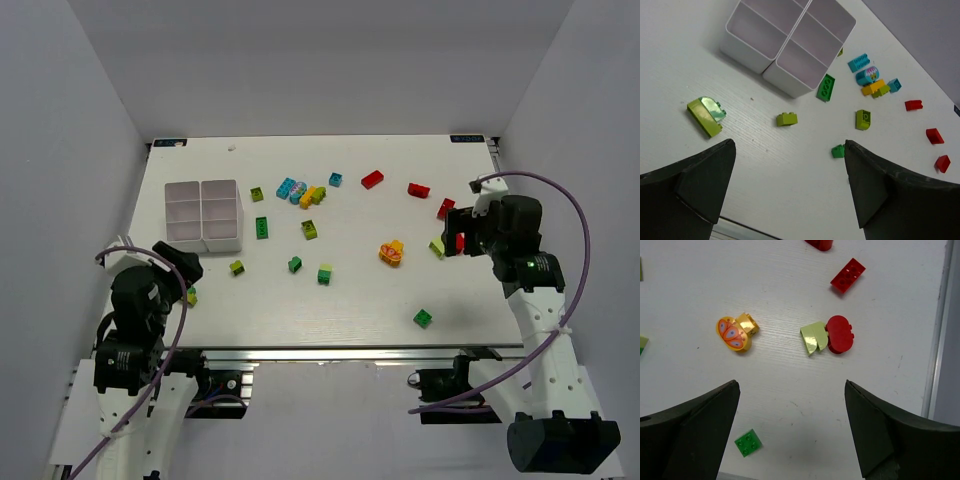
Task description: Sort the legos into containers by color
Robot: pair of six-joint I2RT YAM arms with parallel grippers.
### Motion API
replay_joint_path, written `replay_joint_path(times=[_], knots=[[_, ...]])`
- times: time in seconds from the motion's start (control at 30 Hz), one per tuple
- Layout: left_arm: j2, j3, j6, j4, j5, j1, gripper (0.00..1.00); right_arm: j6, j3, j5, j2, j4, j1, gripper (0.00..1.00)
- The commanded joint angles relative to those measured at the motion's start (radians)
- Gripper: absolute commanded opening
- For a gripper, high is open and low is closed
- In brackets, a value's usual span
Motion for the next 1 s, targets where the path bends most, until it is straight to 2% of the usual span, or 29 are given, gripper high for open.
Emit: replay_joint_path(times=[0.0,0.03,0.07,0.1,0.13,0.17,0.2,0.33,0.37,0.4,0.43,0.47,0.5,0.57,0.6,0.63,0.67,0.73,0.8,0.83,0.9,0.97], knots=[[-0.007,-0.011,-0.036,-0.077,0.047,0.003,0.98,-0.066,0.050,-0.152,-0.011,-0.029,0.000,0.90],[-0.010,-0.018,-0.057,-0.080,0.055,0.003,0.98,-0.186,0.050,-0.221,-0.023,-0.047,0.000,0.90],[-0.011,-0.023,-0.066,-0.083,0.059,0.003,0.98,-0.294,0.047,-0.411,-0.034,-0.114,0.000,0.90],[-0.013,-0.026,-0.079,-0.090,0.064,0.003,0.98,-0.437,0.044,-0.523,-0.046,-0.169,0.002,0.90],[-0.010,-0.029,-0.103,-0.095,0.072,0.004,0.98,-0.598,0.041,-0.609,-0.074,-0.243,0.002,0.90],[-0.008,-0.032,-0.111,-0.097,0.078,0.004,0.98,-0.846,0.011,-0.737,-0.090,-0.327,0.002,0.90],[-0.004,-0.032,-0.122,-0.103,0.079,0.003,0.97,-0.888,-0.012,-0.772,-0.109,-0.322,0.005,0.90],[0.027,-0.025,-0.174,-0.120,0.099,0.003,0.82,-0.920,-0.069,-0.827,-0.143,-0.297,0.026,0.89],[0.039,-0.026,-0.185,-0.118,0.116,0.003,0.67,-0.907,-0.069,-0.840,-0.137,-0.297,0.028,0.89],[0.046,-0.028,-0.191,-0.118,0.122,0.003,0.59,-0.879,-0.068,-0.849,-0.128,-0.305,0.031,0.89],[0.050,-0.028,-0.195,-0.118,0.130,0.003,0.52,-0.879,-0.065,-0.856,-0.105,-0.317,0.034,0.86],[0.058,-0.028,-0.200,-0.115,0.136,0.003,0.41,-0.875,-0.066,-0.844,-0.094,-0.322,0.037,0.80],[0.073,-0.031,-0.202,-0.116,0.147,0.003,0.36,-0.811,-0.080,-0.821,-0.086,-0.309,0.049,0.67],[0.088,-0.037,-0.203,-0.115,0.158,0.003,0.32,-0.764,-0.092,-0.754,-0.075,-0.259,0.060,0.53],[0.099,-0.047,-0.203,-0.109,0.167,0.003,0.32,-0.761,-0.095,-0.739,-0.066,-0.241,0.069,0.43],[0.105,-0.052,-0.206,-0.106,0.170,0.003,0.37,-0.758,-0.098,-0.714,-0.055,-0.236,0.072,0.40],[0.110,-0.057,-0.208,-0.103,0.173,0.003,0.53,-0.747,-0.100,-0.702,-0.048,-0.228,0.084,0.39],[0.121,-0.073,-0.209,-0.101,0.173,0.003,0.68,-0.715,-0.103,-0.659,-0.019,-0.208,0.098,0.44],[0.124,-0.083,-0.209,-0.100,0.168,0.003,0.79,-0.677,-0.104,-0.628,0.006,-0.182,0.123,0.56],[0.128,-0.092,-0.205,-0.101,0.161,0.003,0.82,-0.657,-0.106,-0.619,0.035,-0.170,0.129,0.61],[0.136,-0.103,-0.202,-0.101,0.155,0.003,0.85,-0.626,-0.103,-0.596,0.064,-0.125,0.146,0.87],[0.148,-0.126,-0.200,-0.094,0.156,0.003,0.89,-0.594,-0.103,-0.602,0.099,-0.067,0.161,0.89]])
